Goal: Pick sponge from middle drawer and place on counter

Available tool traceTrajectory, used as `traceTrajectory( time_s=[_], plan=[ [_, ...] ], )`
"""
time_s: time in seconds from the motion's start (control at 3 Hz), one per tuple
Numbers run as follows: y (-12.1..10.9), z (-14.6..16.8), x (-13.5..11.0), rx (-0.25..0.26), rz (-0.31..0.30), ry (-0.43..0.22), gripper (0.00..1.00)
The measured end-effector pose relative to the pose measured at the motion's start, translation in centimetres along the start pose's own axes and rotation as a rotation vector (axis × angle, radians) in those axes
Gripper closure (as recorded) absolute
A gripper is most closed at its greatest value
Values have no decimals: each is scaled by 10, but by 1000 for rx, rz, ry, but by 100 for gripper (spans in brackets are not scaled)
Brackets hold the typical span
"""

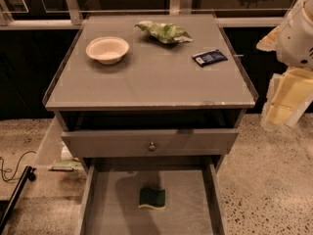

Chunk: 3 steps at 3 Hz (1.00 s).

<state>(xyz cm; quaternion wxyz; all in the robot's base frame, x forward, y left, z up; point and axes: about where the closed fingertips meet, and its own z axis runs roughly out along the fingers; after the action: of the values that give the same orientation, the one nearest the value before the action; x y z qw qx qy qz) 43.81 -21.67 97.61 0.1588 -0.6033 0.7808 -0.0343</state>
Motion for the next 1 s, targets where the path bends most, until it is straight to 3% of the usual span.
traceTrajectory(
  time_s=[0.33,0.67,1.0],
  plan=[
    [0,0,0,0,0,0,0],
    [15,27,7,-49,3,-25,0],
    [48,72,17,-111,-22,-69,0]
  ],
)
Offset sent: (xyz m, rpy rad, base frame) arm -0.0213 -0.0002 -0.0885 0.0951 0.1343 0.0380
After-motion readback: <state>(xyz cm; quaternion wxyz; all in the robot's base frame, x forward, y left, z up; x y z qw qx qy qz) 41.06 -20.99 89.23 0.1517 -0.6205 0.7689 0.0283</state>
